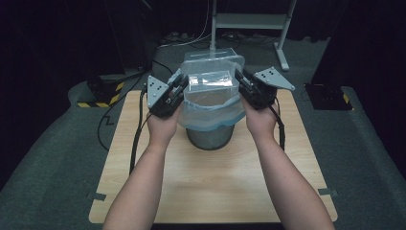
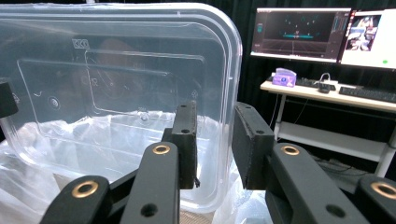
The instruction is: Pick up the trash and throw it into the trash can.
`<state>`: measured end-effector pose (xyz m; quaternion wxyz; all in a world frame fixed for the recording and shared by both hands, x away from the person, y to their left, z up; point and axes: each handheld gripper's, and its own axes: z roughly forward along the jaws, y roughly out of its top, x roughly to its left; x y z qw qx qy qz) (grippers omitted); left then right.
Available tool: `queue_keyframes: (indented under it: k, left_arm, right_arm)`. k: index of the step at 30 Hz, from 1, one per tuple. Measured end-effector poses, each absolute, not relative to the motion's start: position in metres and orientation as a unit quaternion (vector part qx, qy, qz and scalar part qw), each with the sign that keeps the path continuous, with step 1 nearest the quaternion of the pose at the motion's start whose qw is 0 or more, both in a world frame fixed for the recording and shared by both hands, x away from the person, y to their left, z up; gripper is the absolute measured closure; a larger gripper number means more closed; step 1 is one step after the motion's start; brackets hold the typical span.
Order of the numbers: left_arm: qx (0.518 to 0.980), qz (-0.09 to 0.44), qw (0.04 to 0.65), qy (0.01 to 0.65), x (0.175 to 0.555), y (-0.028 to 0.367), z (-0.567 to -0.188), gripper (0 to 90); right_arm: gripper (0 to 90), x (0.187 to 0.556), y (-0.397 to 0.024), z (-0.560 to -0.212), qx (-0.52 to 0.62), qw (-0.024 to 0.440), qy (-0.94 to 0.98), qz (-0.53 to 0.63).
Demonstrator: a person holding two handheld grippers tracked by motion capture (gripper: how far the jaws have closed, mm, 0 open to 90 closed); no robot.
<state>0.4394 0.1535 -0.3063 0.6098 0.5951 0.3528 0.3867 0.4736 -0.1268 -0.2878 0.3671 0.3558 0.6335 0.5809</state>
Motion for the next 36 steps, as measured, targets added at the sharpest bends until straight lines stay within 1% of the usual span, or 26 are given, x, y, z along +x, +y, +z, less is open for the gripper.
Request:
queue_keyframes:
  k: [11, 12, 14, 15, 16, 17, 18, 21, 31, 36]
  left_arm:
    - [0.599, 0.388, 0.602, 0.357, 0.444, 0.153, -0.308, 77.6]
    - [0.6, 0.388, 0.601, 0.357, 0.444, 0.153, -0.308, 77.3]
    - [0.599, 0.39, 0.601, 0.358, 0.445, 0.152, -0.307, 76.4]
    - [0.599, 0.39, 0.601, 0.358, 0.445, 0.152, -0.307, 72.6]
    - [0.596, 0.384, 0.607, 0.359, 0.446, 0.154, -0.307, 67.8]
    - [0.596, 0.384, 0.607, 0.359, 0.446, 0.154, -0.307, 64.0]
    - [0.595, 0.381, 0.608, 0.361, 0.446, 0.154, -0.307, 64.0]
    - [0.6, 0.378, 0.606, 0.36, 0.445, 0.152, -0.308, 58.3]
    - [0.607, 0.383, 0.598, 0.357, 0.43, 0.151, -0.31, 53.4]
    - [0.614, 0.388, 0.585, 0.36, 0.414, 0.154, -0.315, 50.2]
  right_arm:
    - [69.1, 0.479, -0.123, -0.291, 0.361, 0.37, 0.637, 0.571]
    - [67.9, 0.48, -0.123, -0.291, 0.362, 0.371, 0.638, 0.57]
    - [62.9, 0.482, -0.124, -0.292, 0.365, 0.37, 0.639, 0.567]
    - [62.9, 0.482, -0.124, -0.292, 0.365, 0.37, 0.639, 0.567]
    - [59.2, 0.482, -0.126, -0.292, 0.369, 0.369, 0.637, 0.567]
    - [59.2, 0.482, -0.126, -0.292, 0.369, 0.369, 0.637, 0.567]
    - [58.8, 0.481, -0.126, -0.291, 0.37, 0.368, 0.636, 0.568]
    - [57.1, 0.48, -0.128, -0.29, 0.369, 0.369, 0.635, 0.569]
    - [54.2, 0.464, -0.128, -0.296, 0.351, 0.368, 0.647, 0.568]
    - [49.9, 0.45, -0.132, -0.302, 0.346, 0.371, 0.651, 0.564]
